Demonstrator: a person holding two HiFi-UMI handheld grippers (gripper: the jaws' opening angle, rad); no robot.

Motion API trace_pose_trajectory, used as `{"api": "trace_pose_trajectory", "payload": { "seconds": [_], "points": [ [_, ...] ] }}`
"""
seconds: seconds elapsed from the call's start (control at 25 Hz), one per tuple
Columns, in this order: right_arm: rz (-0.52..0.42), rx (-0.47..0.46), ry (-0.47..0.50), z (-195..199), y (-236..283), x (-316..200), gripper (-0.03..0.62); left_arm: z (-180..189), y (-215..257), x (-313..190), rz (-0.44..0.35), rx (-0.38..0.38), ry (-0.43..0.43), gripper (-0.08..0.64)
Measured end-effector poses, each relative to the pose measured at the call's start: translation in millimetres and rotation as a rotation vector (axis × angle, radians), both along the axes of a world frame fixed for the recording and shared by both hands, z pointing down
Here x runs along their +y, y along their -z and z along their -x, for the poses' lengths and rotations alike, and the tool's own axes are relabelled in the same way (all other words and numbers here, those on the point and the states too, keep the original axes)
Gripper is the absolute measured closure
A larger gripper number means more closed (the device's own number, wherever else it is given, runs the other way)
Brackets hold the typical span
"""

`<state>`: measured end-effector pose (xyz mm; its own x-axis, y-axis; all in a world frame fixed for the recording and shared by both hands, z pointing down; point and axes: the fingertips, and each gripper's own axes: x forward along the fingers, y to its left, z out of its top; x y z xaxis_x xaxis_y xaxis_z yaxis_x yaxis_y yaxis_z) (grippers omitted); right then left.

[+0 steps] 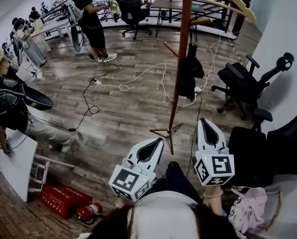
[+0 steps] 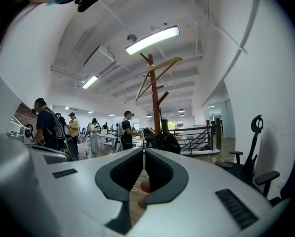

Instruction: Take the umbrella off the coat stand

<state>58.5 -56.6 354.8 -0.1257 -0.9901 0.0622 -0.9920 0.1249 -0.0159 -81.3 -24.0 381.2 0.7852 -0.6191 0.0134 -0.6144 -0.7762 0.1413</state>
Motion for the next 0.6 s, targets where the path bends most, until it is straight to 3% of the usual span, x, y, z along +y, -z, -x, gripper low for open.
{"api": "trace_pose_trajectory", "payload": {
  "seconds": [0.6],
  "points": [
    [-0.016,-0.012,0.053,-17,4,-43,0.552,-27,4,-36,-0.006,-0.016,0.016,0.551]
  ]
}}
